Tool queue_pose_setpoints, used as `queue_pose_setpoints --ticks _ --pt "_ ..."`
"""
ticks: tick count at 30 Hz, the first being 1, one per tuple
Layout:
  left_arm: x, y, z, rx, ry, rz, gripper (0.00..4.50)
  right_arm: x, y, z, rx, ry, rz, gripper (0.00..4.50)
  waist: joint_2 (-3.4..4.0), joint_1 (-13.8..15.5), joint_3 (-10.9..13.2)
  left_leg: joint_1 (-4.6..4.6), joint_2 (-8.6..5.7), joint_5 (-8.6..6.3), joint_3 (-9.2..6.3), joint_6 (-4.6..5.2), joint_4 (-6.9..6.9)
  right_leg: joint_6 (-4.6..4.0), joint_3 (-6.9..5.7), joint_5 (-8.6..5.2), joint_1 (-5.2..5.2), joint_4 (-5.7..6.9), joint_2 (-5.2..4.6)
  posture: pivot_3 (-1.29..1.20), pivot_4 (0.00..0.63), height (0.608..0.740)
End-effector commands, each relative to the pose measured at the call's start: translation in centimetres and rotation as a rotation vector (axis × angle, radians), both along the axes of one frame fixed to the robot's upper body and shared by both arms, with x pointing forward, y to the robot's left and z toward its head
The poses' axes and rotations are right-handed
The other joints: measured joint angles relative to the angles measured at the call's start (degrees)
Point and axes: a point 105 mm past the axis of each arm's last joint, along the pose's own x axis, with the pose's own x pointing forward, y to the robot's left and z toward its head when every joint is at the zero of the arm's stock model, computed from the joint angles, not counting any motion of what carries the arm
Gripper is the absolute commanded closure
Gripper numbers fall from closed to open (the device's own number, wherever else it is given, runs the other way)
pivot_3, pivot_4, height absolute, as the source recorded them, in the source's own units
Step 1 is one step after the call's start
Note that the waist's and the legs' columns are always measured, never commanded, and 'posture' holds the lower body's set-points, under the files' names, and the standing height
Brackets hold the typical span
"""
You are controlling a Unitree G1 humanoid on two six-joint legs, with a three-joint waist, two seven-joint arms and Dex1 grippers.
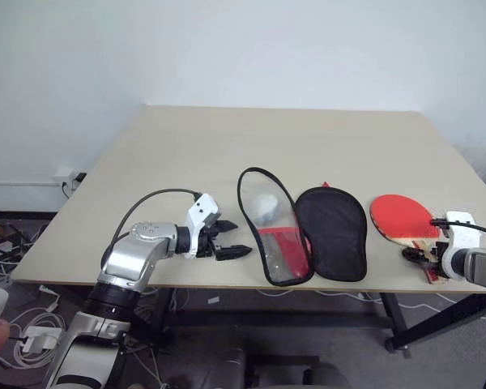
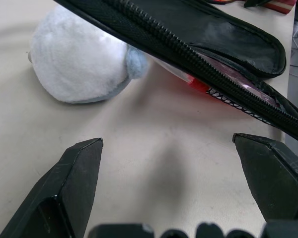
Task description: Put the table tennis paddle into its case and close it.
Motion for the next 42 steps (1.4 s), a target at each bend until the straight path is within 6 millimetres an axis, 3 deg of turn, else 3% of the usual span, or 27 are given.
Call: queue_pose_setpoints --ticks 1,4,10,11,13,21,27,34,42 --pt "0.6 -0.1 1.5 0.001 -0.068 -0.01 0.01 0.8 0.0 0.2 -0.031 -0.013 0.009 0.17 -0.04 0.0 0.0 0.0 -0.01 0.01 0.0 0.01 0.01 0.0 0.0 0.0 0.0 0.0 0.0 0.0 0.0 0.715" --pt "0.6 0.0 1.6 0.003 -0.073 -0.005 0.0 0.9 0.3 -0.3 -0.036 0.005 0.028 0.93 -0.1 -0.1 0.0 0.02 0.0 -0.03 0.0 -0.04 0.02 0.0 0.0 0.0 0.01 0.0 0.02 0.0 0.0 0.715" --pt "0.6 0.4 1.7 0.008 -0.078 0.002 0.0 0.9 -0.2 -0.6 -0.071 0.018 0.035 3.11 -0.27 0.0 0.0 0.02 0.03 -0.09 -0.02 -0.09 0.15 0.0 -0.01 0.01 0.07 0.01 0.02 0.0 0.0 0.715" --pt "0.7 0.4 1.7 0.008 -0.079 0.002 0.0 0.9 -0.3 -0.6 -0.078 0.019 0.035 3.3 -0.28 0.0 0.0 0.02 0.05 -0.1 -0.03 -0.08 0.18 0.0 -0.01 0.01 0.09 0.0 0.0 0.0 0.0 0.715" --pt "0.7 0.4 1.7 0.008 -0.079 0.002 0.0 1.0 -0.4 -0.1 -0.083 0.0 0.036 3.3 -0.29 0.0 0.0 0.02 0.13 -0.16 -0.04 -0.02 0.27 0.0 -0.02 0.01 0.12 0.01 -0.02 0.0 0.0 0.715" --pt "0.9 -0.2 1.6 0.003 -0.075 -0.014 0.0 1.8 -0.3 6.3 -0.082 -0.175 -0.008 3.3 0.01 0.1 0.1 -0.1 0.14 -0.2 -0.01 0.03 0.29 0.01 0.01 0.01 0.04 0.03 -0.11 0.0 0.0 0.715" --pt "1.3 -1.0 1.4 0.002 -0.07 -0.039 0.0 2.2 2.5 9.4 -0.048 -0.239 0.0 3.3 0.09 0.0 0.2 -0.1 0.04 -0.2 0.08 0.04 0.27 0.01 0.07 0.01 -0.06 0.08 -0.05 0.0 0.0 0.715" --pt "1.8 -2.0 1.4 0.001 -0.071 -0.081 0.0 2.3 8.4 8.7 0.063 -0.24 0.024 3.3 0.09 0.0 0.2 -0.11 0.04 -0.2 0.13 0.03 0.22 0.01 0.1 0.01 -0.12 0.13 0.01 0.0 0.0 0.715" --pt "2.4 -2.9 1.5 -0.008 -0.074 -0.112 0.0 2.5 13.2 6.3 0.175 -0.219 -0.023 3.3 0.09 0.0 0.1 -0.64 -0.1 0.08 0.14 -0.17 0.38 0.04 0.11 0.03 -0.61 0.35 0.06 0.0 0.0 0.715"
